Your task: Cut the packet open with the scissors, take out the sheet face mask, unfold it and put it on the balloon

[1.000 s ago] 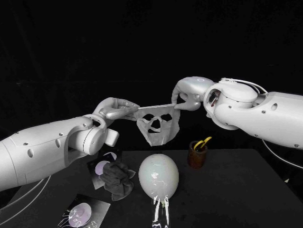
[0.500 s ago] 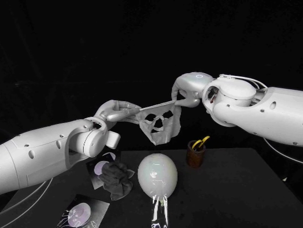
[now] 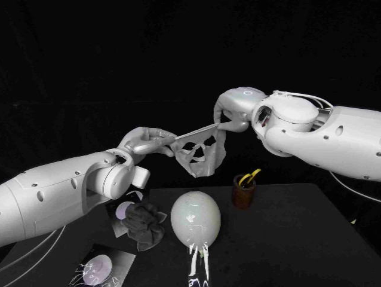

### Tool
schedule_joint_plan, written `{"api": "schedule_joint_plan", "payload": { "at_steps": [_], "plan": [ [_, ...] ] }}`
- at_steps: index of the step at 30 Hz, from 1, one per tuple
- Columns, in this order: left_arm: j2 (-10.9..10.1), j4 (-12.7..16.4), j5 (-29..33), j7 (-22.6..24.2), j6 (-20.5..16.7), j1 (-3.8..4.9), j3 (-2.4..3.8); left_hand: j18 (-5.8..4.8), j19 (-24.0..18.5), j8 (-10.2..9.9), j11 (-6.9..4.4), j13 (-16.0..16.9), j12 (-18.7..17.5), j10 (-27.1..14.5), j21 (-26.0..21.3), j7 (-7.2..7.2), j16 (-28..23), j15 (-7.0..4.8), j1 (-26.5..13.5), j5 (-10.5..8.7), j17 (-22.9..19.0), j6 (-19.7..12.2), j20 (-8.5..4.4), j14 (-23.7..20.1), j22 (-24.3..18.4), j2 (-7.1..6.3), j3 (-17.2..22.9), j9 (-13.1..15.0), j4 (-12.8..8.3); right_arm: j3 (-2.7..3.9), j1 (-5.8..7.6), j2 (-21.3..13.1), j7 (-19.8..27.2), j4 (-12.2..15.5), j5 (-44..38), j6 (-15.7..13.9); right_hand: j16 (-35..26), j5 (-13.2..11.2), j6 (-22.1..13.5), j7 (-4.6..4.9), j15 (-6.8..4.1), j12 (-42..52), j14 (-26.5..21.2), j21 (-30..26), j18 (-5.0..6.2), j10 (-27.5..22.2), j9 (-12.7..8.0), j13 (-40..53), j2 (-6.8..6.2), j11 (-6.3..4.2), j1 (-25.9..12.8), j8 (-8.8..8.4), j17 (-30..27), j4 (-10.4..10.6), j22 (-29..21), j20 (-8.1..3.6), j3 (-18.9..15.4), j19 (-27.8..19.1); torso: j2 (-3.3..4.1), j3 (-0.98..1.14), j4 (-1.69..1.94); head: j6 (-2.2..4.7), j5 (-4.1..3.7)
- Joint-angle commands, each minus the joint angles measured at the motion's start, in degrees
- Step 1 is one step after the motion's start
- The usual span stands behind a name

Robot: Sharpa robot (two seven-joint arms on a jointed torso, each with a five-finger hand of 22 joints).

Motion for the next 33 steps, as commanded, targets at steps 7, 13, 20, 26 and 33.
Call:
{"api": "schedule_joint_plan", "payload": {
  "at_steps": [7,13,20,26,33],
  "plan": [
    [0.9,-0.7,1.2,3.2,1.5,-0.08,0.14,-1.35,-12.9,-0.4,2.01,0.0,-0.2,-1.5,-9.7,1.67,-6.3,5.11,0.0,-0.1,-2.3,-0.9,5.82,-21.8,-4.8,0.43,2.3,8.8,0.5,0.04,0.13,-0.2,-0.9,0.3,-1.5,-2.0,0.2,0.1,0.6,-0.08,-0.48,0.5,6.0,0.4,-0.57,5.1,0.4,13.0,-0.04,-0.53,-0.6,0.28,15.1,0.2,0.2,0.11,0.5,0.6,-0.01,-0.1,0.01,-0.51,-0.36],
    [1.4,-0.9,1.9,4.2,2.2,-0.15,0.27,0.53,-16.5,0.8,2.34,0.0,-0.2,-3.3,-16.7,2.16,-8.2,4.63,0.0,-0.05,-4.7,-2.7,8.28,-16.7,-9.3,0.71,3.4,11.5,1.1,0.04,0.13,-0.2,-1.0,0.4,-1.1,-3.1,0.2,0.1,0.7,-0.1,-0.5,0.3,6.0,0.5,-0.58,5.1,0.4,12.9,-0.07,-0.55,-0.7,0.32,15.1,0.2,0.3,0.12,0.6,0.7,-0.04,-0.11,0.08,-0.67,-0.44],
    [1.9,-1.1,2.2,5.8,1.5,-0.18,0.35,3.92,-7.3,2.4,1.96,0.0,-0.1,-4.3,-15.2,2.0,-5.9,2.22,-0.1,-0.01,-5.1,-4.7,8.31,-5.1,-9.6,1.69,3.5,14.5,1.9,0.03,0.13,-0.1,-1.1,0.4,-1.0,-4.2,0.2,0.1,0.7,-0.13,-0.53,0.3,6.0,0.5,-0.59,5.1,0.4,12.9,-0.12,-0.58,-0.8,0.36,15.1,0.3,0.3,0.14,0.6,0.7,-0.06,-0.06,0.05,-0.82,-0.54],
    [2.0,-0.9,5.5,8.7,1.9,-0.24,0.41,2.42,-11.0,3.5,3.15,-0.1,-0.1,-5.4,-19.0,3.14,-13.1,5.17,0.0,-0.01,-7.9,-5.8,8.4,-15.2,-11.7,2.29,4.5,16.4,2.3,0.03,0.13,-0.4,-1.4,0.6,-0.6,-4.7,0.2,0.1,0.7,-0.14,-0.54,0.3,6.0,0.7,-0.64,5.1,0.4,12.9,-0.13,-0.59,-0.8,0.38,15.1,0.3,0.4,0.14,0.7,0.9,-0.07,-0.07,0.01,-0.85,-0.6],
    [1.9,-0.5,9.1,10.0,6.8,-0.31,0.45,2.28,-11.0,9.4,6.1,-0.2,0.0,-15.9,-21.5,5.6,-17.6,7.75,0.9,-0.15,-10.4,-12.7,8.59,-20.2,-13.5,4.33,5.0,21.2,3.2,0.03,0.13,-0.5,-1.6,0.5,0.3,-5.3,0.2,0.1,0.7,-0.15,-0.55,0.3,6.0,0.7,-0.64,5.1,0.5,12.9,-0.15,-0.6,-0.8,0.4,15.1,0.3,0.4,0.15,0.7,1.0,-0.12,-0.06,0.05,-1.03,-0.8]
  ]
}}
